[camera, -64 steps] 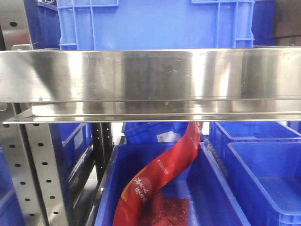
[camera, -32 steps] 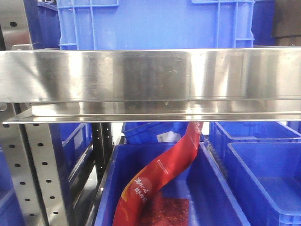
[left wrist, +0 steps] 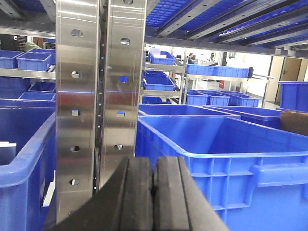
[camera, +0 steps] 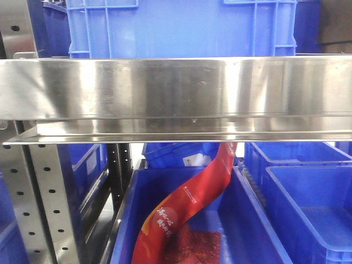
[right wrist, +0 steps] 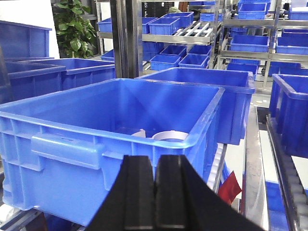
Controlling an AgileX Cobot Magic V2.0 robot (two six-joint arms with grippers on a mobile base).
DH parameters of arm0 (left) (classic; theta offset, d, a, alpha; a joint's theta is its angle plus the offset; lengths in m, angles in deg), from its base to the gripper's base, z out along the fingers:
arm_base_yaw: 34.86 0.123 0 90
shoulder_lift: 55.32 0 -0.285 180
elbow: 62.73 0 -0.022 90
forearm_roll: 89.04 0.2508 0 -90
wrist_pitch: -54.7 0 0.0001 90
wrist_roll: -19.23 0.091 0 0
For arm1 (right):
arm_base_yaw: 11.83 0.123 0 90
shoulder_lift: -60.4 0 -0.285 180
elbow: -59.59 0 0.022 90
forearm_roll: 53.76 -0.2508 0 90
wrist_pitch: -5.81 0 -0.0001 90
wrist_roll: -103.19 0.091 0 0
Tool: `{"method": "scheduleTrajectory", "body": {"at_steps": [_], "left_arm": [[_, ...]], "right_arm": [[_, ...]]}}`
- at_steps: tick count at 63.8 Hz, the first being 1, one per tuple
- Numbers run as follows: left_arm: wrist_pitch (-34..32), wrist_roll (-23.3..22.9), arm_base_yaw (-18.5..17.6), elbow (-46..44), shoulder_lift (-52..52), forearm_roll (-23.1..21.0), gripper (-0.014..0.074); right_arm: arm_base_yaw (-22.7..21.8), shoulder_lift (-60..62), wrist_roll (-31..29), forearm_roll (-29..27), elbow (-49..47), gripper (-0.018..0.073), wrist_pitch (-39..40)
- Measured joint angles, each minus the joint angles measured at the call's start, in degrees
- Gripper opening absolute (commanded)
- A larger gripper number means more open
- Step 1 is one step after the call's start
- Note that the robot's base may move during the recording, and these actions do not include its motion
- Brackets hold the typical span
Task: Grab PVC pipe and place in blue bin
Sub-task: 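Withdraw both open grippers up and out of the bin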
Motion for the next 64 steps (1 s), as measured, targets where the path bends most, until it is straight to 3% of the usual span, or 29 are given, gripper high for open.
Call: {"method": "scheduleTrajectory", "body": {"at_steps": [14,21,24,32,47,64], "left_arm": [[0.0,0.0,0.0,0.0,0.0,0.0,-0.0111],[0.0,0.0,0.0,0.0,0.0,0.0,-0.0111],[0.0,0.0,0.0,0.0,0.0,0.0,-0.0111],[0.0,0.0,0.0,0.0,0.0,0.0,-0.0111],[0.0,0.0,0.0,0.0,0.0,0.0,-0.0111],[0.0,0.0,0.0,0.0,0.0,0.0,-0.0111]], "right_arm": [[0.0,0.1,0.0,0.3,0.0,-0.0168,-0.3],[-0.2,1.4,0.3,3.6,1.5,-0.0168,0.0],[-1.0,2.7,3.4,6.8,3.6,-0.0168,1.2],[-5.3,7.7,9.2,12.0,10.3,-0.0168,4.3],[-16.8,19.7,10.8,13.3,25.0,-0.0168,8.5],[-19.6,33.0,10.8,13.5,39.6,-0.0168,12.8]]}}
